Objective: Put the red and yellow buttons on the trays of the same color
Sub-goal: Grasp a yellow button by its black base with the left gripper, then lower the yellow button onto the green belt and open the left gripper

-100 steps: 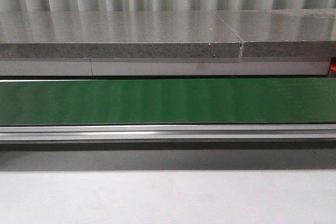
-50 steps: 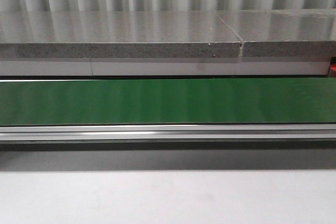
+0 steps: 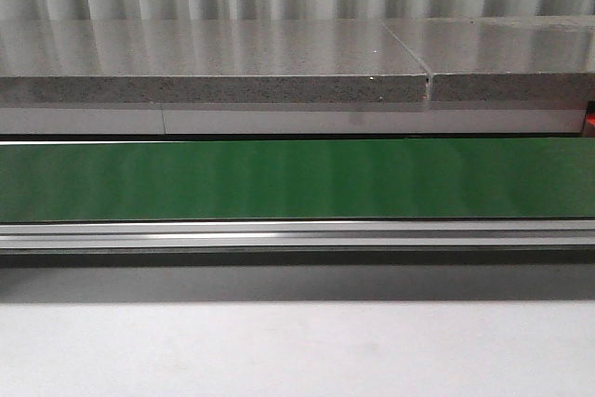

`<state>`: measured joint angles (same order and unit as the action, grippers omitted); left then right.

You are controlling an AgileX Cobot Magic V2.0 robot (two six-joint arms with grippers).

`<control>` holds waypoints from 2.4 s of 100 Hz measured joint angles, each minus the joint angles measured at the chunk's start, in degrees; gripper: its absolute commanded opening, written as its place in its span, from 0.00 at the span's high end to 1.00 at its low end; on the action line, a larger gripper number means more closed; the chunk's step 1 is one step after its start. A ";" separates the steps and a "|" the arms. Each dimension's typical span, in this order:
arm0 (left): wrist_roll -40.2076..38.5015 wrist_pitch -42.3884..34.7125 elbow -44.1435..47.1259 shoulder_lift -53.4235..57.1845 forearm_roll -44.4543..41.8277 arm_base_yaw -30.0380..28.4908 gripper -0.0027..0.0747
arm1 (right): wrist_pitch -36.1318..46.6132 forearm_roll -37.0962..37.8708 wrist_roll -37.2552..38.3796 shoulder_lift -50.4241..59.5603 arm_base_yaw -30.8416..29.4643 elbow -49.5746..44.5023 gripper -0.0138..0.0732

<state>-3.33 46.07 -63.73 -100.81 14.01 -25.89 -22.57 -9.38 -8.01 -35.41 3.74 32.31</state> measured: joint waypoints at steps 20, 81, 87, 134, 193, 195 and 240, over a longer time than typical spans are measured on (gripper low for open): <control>0.87 -0.24 0.00 1.75 0.00 0.00 0.68 | 0.00 0.00 0.00 0.00 0.00 0.00 0.92; 4.27 5.67 -0.16 19.30 -0.35 4.27 0.68 | 0.00 0.00 -0.10 0.00 0.00 0.00 0.92; 4.40 5.73 -0.29 19.30 -0.35 6.15 0.68 | 0.00 0.00 -0.10 0.00 0.00 0.00 0.92; 4.53 5.82 -1.31 13.47 -0.02 14.49 0.68 | 0.00 0.00 0.01 0.00 0.00 0.00 0.92; 5.46 3.14 -1.31 12.15 5.41 14.49 0.24 | 0.00 0.00 -0.10 0.00 0.00 0.00 0.92; 5.61 2.66 -1.31 12.31 5.74 14.49 0.24 | 0.00 0.00 -0.10 0.00 0.00 0.00 0.92; 5.93 7.42 -1.31 16.73 1.95 7.18 0.24 | 0.00 0.00 0.00 0.00 0.00 0.00 0.92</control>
<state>2.60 53.49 -65.04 -84.08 15.96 -18.72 -22.57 -9.38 -8.00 -35.41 3.74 32.31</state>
